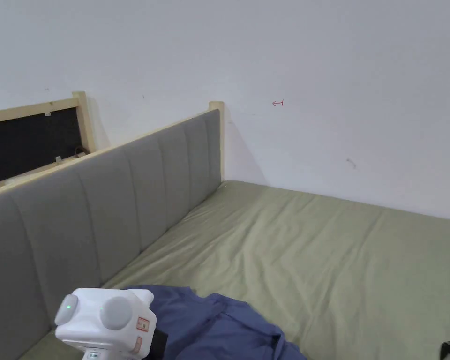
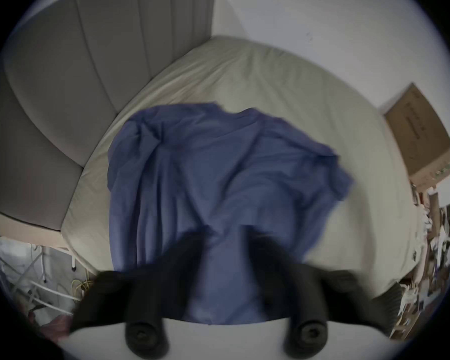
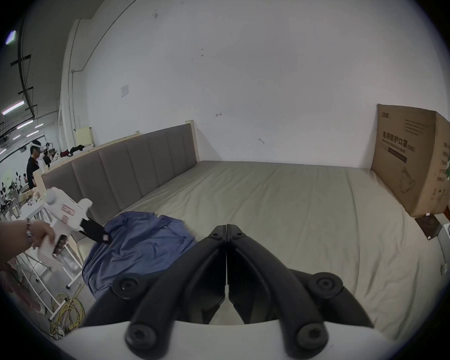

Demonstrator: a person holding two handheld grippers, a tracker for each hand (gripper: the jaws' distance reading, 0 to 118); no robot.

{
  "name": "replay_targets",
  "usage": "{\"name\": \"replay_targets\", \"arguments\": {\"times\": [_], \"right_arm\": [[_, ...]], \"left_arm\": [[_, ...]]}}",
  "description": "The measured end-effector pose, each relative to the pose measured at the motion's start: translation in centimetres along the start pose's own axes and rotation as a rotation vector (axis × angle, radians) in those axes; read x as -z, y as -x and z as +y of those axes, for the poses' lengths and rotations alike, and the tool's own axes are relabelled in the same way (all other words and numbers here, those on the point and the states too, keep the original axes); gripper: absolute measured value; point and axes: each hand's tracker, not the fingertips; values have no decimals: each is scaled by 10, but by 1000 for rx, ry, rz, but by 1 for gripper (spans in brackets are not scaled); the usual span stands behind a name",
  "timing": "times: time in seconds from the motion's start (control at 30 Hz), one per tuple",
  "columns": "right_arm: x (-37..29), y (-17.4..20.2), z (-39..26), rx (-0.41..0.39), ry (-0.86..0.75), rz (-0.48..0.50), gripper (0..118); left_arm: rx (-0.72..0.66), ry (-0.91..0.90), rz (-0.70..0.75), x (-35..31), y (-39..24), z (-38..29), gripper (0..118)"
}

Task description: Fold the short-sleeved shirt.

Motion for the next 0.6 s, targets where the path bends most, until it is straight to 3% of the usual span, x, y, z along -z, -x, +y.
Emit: {"name": "replay_targets", "arguments": {"times": [0.03, 0.27, 0.3, 0.33, 0.43, 0.47, 0.53, 0.6], "right_arm": [[-2, -5, -2, 11, -5, -8, 0], [4, -20, -10, 31, 75, -45, 0], [5, -20, -12, 25, 84, -44, 0], [7, -20, -14, 23, 94, -40, 0], [12, -18, -18, 23, 122, -24, 0], [14, -15, -19, 23, 128, -20, 0], [18, -12, -21, 20, 139, -9, 0], [22, -8, -22, 22, 147, 8, 0]], "left_arm": [[-26, 20, 11, 14, 5, 6, 107], [-253, 224, -191, 119, 37, 18, 111], [-241, 226, -157, 133, 34, 10, 113], [-194, 163, -137, 136, 27, 5, 118], [-22, 100, 100, 143, -11, -5, 118], [-26, 83, 128, 145, -15, -8, 118], [-104, 4, 105, 118, -24, -26, 118], [-88, -145, 67, 106, -25, -53, 118]]}}
